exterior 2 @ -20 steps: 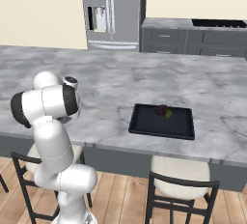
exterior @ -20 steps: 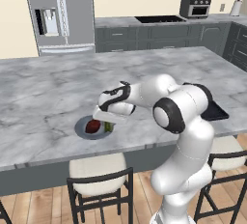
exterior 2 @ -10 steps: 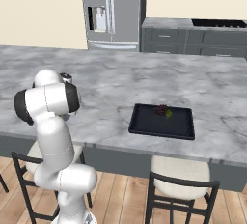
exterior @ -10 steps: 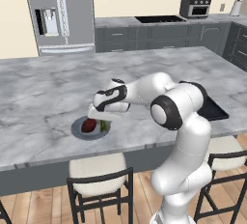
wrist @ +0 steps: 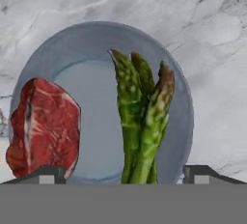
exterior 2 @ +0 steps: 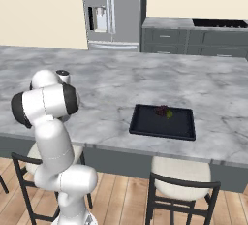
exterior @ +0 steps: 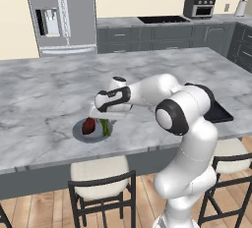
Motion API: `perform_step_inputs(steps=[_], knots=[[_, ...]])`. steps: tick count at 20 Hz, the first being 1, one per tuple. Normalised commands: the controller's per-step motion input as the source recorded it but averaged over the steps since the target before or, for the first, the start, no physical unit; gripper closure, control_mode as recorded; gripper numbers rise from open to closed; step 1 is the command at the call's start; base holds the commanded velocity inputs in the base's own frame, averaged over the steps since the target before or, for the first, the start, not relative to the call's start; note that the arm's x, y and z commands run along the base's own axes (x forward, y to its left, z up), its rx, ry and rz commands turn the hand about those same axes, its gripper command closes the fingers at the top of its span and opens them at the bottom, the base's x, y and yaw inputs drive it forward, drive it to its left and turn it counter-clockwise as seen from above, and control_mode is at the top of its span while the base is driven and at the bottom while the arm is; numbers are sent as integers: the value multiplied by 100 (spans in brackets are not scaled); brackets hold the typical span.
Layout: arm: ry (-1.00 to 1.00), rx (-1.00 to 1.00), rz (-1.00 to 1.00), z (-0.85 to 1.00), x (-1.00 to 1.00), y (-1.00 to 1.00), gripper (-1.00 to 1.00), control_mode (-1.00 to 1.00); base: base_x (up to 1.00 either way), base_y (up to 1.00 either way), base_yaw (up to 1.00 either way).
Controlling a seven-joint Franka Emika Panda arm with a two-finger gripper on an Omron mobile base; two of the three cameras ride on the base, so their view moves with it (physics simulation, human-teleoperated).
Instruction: Create a steak meal by picking up the steak and asparagus from the tray and placing them on the plate. Leave the grapes on the tray.
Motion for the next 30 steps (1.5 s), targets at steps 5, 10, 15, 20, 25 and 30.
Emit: perform_step_inputs(steps=[5, 10, 15, 20, 25, 30], knots=[[-8, 0, -1, 42, -41, -8, -100, -100, 0, 0, 0], [-9, 0, -4, 40, -63, -37, -100, -100, 0, 0, 0], [-16, 0, -2, 54, -79, -36, -100, -100, 0, 0, 0], [-30, -4, 0, 88, -63, -20, -100, -100, 0, 0, 0], [-29, -2, 3, 94, -44, -63, -100, -100, 0, 0, 0], [-6, 2, 8, 3, -39, -100, -100, -100, 0, 0, 0]])
